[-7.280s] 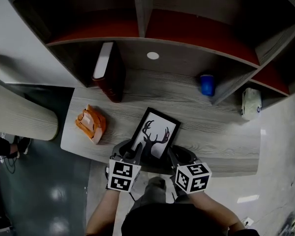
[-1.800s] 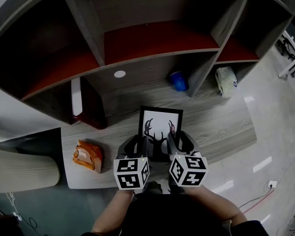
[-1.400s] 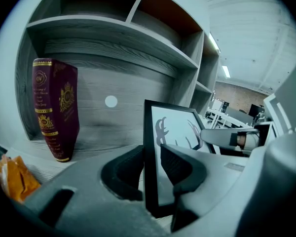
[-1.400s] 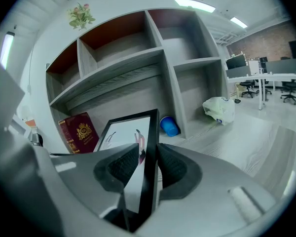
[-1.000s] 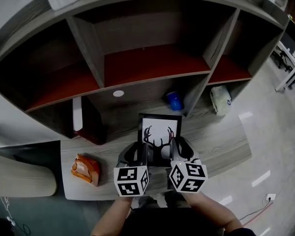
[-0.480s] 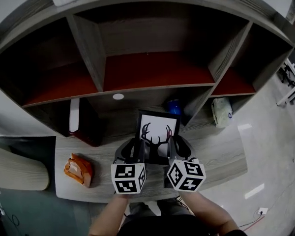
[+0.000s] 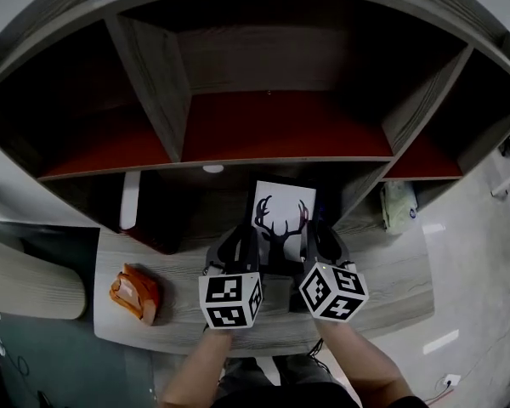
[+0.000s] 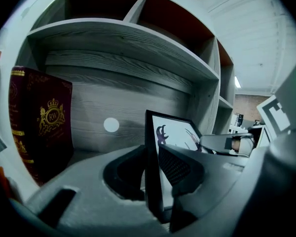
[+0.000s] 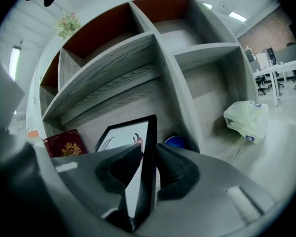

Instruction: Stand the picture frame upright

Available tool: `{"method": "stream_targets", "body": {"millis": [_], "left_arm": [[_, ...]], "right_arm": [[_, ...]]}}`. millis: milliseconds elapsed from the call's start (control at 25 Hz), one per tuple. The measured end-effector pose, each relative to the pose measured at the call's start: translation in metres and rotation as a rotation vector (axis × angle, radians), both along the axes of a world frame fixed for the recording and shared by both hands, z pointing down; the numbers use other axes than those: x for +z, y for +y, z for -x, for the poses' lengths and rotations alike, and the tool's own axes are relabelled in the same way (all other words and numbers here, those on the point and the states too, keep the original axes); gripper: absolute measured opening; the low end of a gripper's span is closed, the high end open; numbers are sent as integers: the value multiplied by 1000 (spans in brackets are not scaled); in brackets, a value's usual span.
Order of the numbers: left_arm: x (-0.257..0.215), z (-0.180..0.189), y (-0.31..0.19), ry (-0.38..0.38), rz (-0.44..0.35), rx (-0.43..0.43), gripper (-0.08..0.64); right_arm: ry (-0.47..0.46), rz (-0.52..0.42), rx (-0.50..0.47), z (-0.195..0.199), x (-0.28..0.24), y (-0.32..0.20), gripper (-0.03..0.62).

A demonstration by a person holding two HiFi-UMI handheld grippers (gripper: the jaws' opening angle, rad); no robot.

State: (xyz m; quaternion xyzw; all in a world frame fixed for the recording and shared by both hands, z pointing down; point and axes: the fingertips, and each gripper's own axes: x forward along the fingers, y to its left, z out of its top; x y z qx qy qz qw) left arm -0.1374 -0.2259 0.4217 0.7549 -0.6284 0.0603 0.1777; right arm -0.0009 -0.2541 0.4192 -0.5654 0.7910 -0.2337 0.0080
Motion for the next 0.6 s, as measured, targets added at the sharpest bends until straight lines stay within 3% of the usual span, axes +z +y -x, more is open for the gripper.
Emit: {"method": "stream_targets", "body": {"millis": [600], "left_arm": [[11,9,-24,18,-42,-39,78]], "right_arm": [[-85,-57,-2,5,3,-26,64]]}}
